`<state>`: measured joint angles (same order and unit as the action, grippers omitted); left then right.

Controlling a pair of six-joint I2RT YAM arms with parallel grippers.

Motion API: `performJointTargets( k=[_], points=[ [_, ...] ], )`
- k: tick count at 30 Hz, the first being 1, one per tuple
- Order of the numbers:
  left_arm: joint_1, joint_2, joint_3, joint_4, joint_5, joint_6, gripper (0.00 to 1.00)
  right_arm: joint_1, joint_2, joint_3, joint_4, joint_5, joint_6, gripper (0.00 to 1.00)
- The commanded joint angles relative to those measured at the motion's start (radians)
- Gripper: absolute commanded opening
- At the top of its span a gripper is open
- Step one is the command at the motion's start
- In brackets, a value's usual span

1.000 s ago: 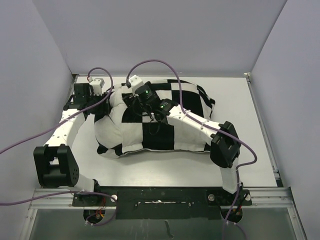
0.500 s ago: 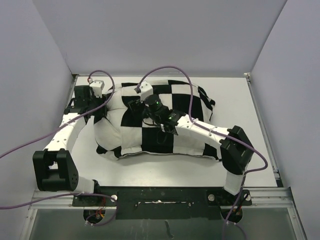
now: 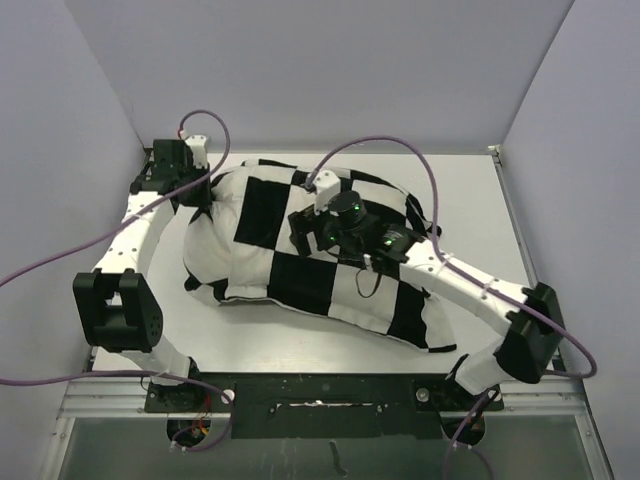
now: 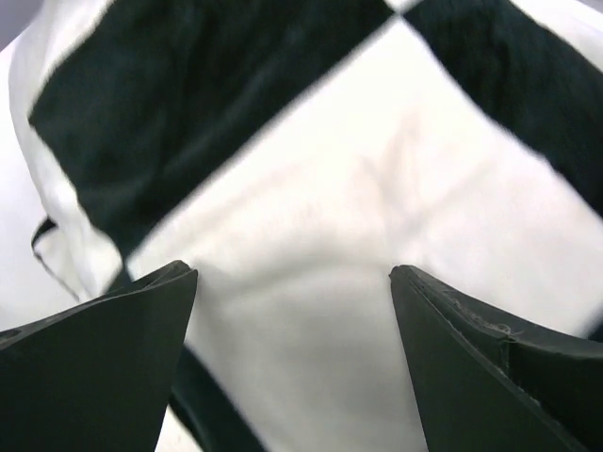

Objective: Remove the pillowcase from the pillow
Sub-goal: Pick up the pillow at the center of the board.

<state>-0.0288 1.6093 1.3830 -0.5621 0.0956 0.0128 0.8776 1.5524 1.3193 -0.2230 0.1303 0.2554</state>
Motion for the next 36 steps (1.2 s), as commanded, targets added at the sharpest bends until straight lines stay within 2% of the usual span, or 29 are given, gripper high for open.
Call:
performJointTargets(
  k=[1,7,11,15,17,22,24,28,33,36],
  points=[
    [0.03,0.001,0.264,-0.04,0.095,-0.05,0.0,-0.048,-0.214,-0.109,-0.22,-0.034,0.036,0.86],
    [-0.003,0.012,0.637,-0.131,0.22,-0.086,0.0,-0.045,-0.422,-0.372,-0.343,0.02,0.135,0.79],
    [-0.08,0.06,0.907,-0.255,0.219,-0.077,0.0,-0.043,-0.478,-0.522,-0.256,0.002,0.191,0.76],
    [-0.184,0.102,1.122,-0.348,0.223,-0.069,0.0,-0.039,-0.397,-0.55,-0.12,-0.033,0.205,0.75],
    [-0.237,0.094,1.154,-0.352,0.242,-0.064,0.0,-0.036,-0.325,-0.532,-0.029,-0.052,0.199,0.77],
    [-0.362,0.051,1.117,-0.35,0.28,-0.056,0.0,-0.02,-0.119,-0.43,0.262,-0.065,0.179,0.82],
    [-0.388,0.041,1.1,-0.358,0.326,-0.066,0.0,-0.02,-0.011,-0.362,0.383,-0.08,0.172,0.84],
    [-0.417,0.031,1.09,-0.362,0.435,-0.088,0.0,-0.012,0.136,-0.185,0.52,-0.085,0.125,0.87],
    [-0.462,0.066,1.194,-0.443,0.449,-0.049,0.0,-0.017,0.232,-0.117,0.817,-0.024,0.038,0.92],
    [-0.467,0.062,1.22,-0.476,0.473,-0.036,0.0,-0.031,0.298,-0.017,0.804,-0.045,0.023,0.94]
  ],
)
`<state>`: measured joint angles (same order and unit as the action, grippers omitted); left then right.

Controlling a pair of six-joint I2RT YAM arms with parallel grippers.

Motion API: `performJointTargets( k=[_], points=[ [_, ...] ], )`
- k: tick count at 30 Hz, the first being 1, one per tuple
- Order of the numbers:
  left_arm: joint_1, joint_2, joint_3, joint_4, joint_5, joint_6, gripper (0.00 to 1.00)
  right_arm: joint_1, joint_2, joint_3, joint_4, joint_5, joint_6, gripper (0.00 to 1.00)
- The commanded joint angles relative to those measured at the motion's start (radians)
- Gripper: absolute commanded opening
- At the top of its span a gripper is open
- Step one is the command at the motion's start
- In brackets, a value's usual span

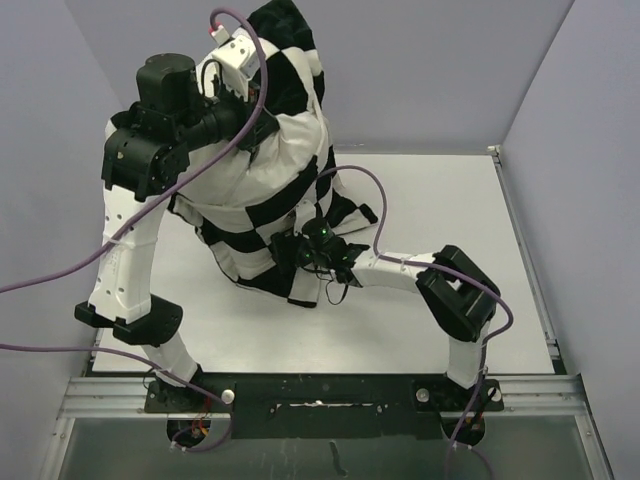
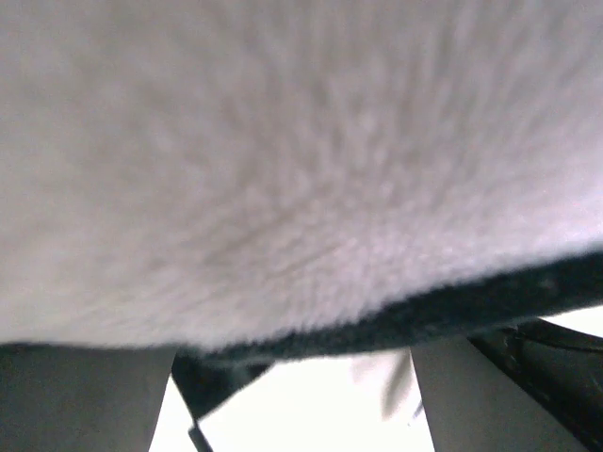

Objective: Remove the pillowcase from the pillow
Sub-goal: Pick up the pillow at the center of the board, then remove the pillow from the pillowcase.

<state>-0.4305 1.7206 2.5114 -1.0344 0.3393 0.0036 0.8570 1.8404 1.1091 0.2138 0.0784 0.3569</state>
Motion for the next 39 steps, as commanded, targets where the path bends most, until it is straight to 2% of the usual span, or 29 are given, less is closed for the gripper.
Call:
performJointTargets(
  k=[1,4,8,11,14,18,22,33,39],
  points=[
    [-0.066,-0.059,0.077,-0.01,0.24,-0.015,0.0,-0.011,0.034,0.223,0.348,-0.004,-0.082,0.94],
    [-0.066,-0.102,0.009,-0.023,0.264,0.013,0.0,-0.007,0.05,0.239,0.359,-0.022,-0.078,0.94],
    [-0.067,-0.18,-0.141,-0.026,0.249,0.077,0.0,0.013,-0.083,0.029,0.536,-0.002,-0.093,0.96],
    [-0.064,-0.243,-0.285,0.006,0.232,0.105,0.0,0.016,-0.272,-0.185,0.587,0.012,-0.114,0.98],
    [-0.066,-0.289,-0.399,0.044,0.212,0.133,0.0,0.041,-0.513,-0.373,0.539,0.056,-0.176,0.99],
    [-0.067,-0.316,-0.481,0.086,0.16,0.164,0.0,0.118,-0.824,-0.498,0.433,0.149,-0.305,1.0],
    [-0.069,-0.299,-0.477,0.095,0.138,0.16,0.0,0.176,-0.91,-0.399,0.305,0.129,-0.456,0.99],
    [-0.079,-0.28,-0.401,0.032,0.114,0.173,0.0,0.179,-0.656,-0.019,0.086,-0.026,-0.719,0.95],
    [-0.08,-0.295,-0.38,-0.024,0.116,0.216,0.0,0.148,-0.61,0.051,0.051,-0.026,-0.766,0.92]
  ],
)
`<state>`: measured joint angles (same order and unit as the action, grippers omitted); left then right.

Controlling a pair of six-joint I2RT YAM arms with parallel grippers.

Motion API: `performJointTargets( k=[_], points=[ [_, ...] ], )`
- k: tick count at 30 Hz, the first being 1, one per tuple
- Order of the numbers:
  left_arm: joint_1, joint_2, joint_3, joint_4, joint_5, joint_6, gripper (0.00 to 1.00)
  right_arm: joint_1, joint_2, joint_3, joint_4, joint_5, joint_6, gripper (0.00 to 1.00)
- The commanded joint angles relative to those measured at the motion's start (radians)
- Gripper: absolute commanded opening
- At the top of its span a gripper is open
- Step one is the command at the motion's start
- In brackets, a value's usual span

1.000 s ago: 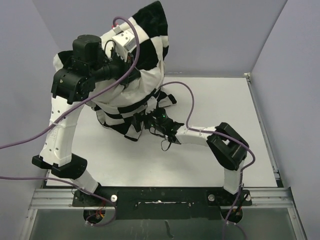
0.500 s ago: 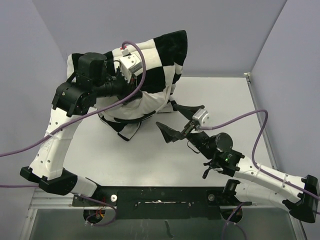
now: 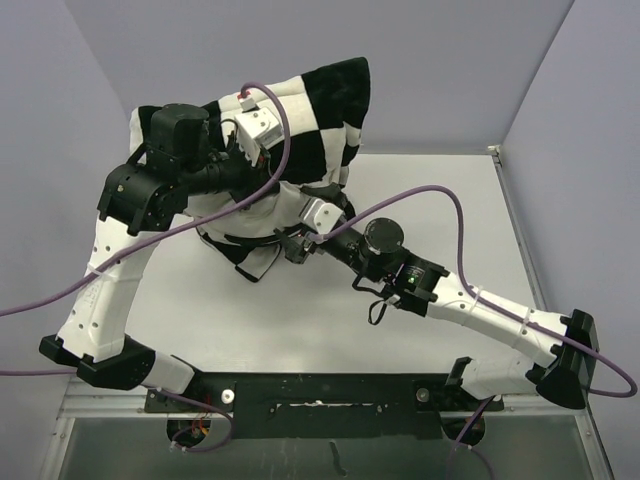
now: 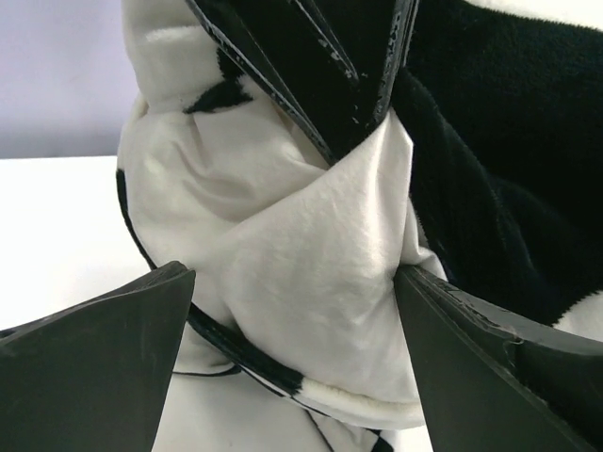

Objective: Remove the pillowcase from the pillow
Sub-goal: Remove the pillow from the pillowcase.

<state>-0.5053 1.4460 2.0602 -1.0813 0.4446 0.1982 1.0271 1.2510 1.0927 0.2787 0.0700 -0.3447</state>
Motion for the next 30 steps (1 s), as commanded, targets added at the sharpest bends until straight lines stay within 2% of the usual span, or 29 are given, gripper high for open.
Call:
performJointTargets(
  k=[1,6,16,19,21,23,25,27,30],
  points=[
    [-0.005,-0.028,0.069,0.017,0.009,0.032,0.0,-0.029,-0.028,0.07,-0.02,-0.022,-0.065,0.92],
    [-0.004,-0.056,0.036,0.015,-0.004,0.072,0.0,-0.035,-0.048,0.095,-0.068,-0.044,-0.066,0.92],
    [-0.004,-0.051,0.064,0.006,0.0,0.071,0.0,-0.036,0.138,0.195,-0.047,-0.068,0.021,0.82],
    [-0.005,-0.044,0.1,-0.022,0.002,0.083,0.0,-0.061,0.181,0.2,-0.024,-0.04,0.07,0.7],
    [-0.005,-0.045,0.116,-0.04,-0.003,0.099,0.0,-0.088,0.199,0.203,-0.016,0.001,0.112,0.56],
    [-0.004,-0.055,0.122,-0.056,-0.012,0.131,0.14,-0.122,0.202,0.202,-0.015,0.012,0.17,0.41],
    [-0.004,-0.083,0.103,-0.064,-0.045,0.178,0.32,-0.143,0.202,0.2,-0.016,0.009,0.208,0.22],
    [-0.005,-0.127,0.045,-0.043,-0.098,0.229,0.41,-0.146,0.201,0.205,-0.017,0.005,0.224,0.03],
    [-0.004,-0.222,-0.12,0.04,-0.17,0.311,0.48,-0.146,0.208,0.224,-0.027,-0.014,0.258,0.0]
  ],
)
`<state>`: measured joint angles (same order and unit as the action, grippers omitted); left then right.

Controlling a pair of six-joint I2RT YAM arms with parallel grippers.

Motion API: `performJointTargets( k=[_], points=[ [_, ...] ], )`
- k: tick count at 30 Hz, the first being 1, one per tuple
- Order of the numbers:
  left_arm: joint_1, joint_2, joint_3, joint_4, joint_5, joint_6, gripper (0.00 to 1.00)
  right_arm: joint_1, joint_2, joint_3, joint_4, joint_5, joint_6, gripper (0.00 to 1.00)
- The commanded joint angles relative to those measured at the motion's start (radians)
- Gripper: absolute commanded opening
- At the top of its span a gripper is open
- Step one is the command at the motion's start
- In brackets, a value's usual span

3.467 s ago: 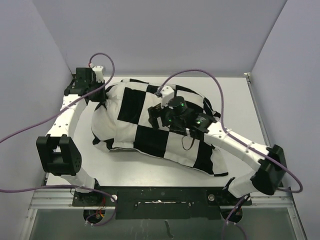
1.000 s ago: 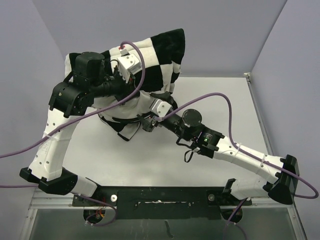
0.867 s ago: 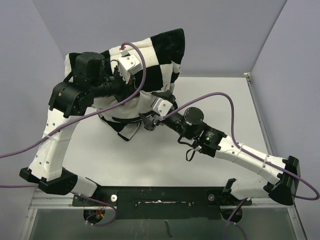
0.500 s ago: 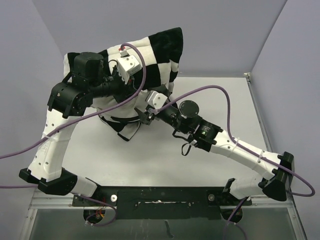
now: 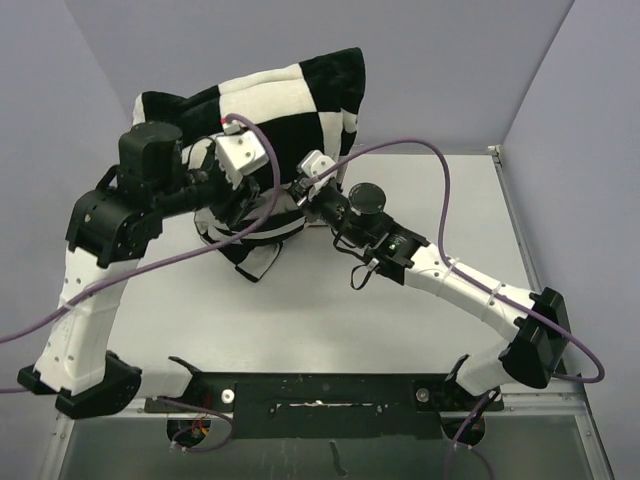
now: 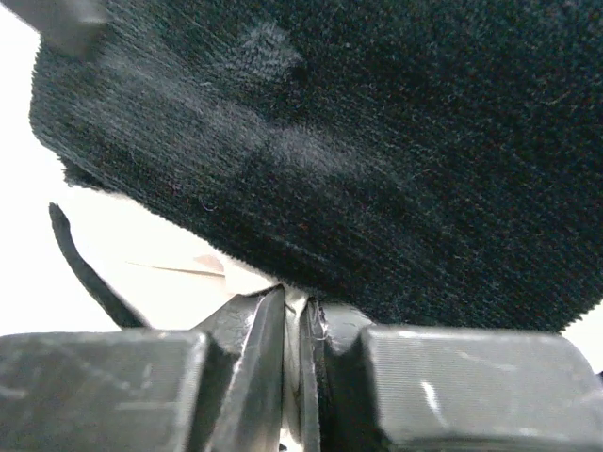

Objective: Remove the pillowcase from the pillow
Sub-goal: Remove the pillow from the pillowcase.

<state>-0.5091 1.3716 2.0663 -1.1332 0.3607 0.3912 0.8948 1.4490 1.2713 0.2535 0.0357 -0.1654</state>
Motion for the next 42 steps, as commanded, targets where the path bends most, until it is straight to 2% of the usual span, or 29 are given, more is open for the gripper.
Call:
performJointTargets(
  k=[1,6,13,21,25,34,39,42],
  points=[
    [-0.001,-0.177,-0.184,0.123,-0.115,0.147,0.49,-0.013,0.013,0.049,-0.002,0.012,0.083,0.0],
    [-0.001,-0.273,-0.402,0.242,-0.198,0.256,0.54,-0.013,0.026,0.071,0.002,-0.017,0.138,0.0],
    [-0.002,-0.309,-0.51,0.449,-0.278,0.345,0.62,-0.014,0.039,0.115,0.0,-0.057,0.211,0.0],
    [-0.004,-0.411,-0.765,0.821,-0.389,0.685,0.65,-0.014,0.031,0.134,-0.038,-0.059,0.248,0.0],
    [-0.006,-0.43,-0.891,1.106,-0.458,0.81,0.63,-0.014,0.029,0.14,-0.059,-0.062,0.254,0.0],
    [-0.011,-0.42,-0.897,1.386,-0.45,0.835,0.57,-0.014,0.021,0.128,-0.09,-0.06,0.269,0.0],
    [-0.011,-0.419,-0.938,1.69,-0.398,0.843,0.49,-0.015,0.012,0.103,-0.104,-0.064,0.27,0.0],
    [-0.011,-0.406,-0.891,1.717,-0.39,0.8,0.48,-0.014,0.004,0.085,-0.117,-0.065,0.271,0.0]
  ],
)
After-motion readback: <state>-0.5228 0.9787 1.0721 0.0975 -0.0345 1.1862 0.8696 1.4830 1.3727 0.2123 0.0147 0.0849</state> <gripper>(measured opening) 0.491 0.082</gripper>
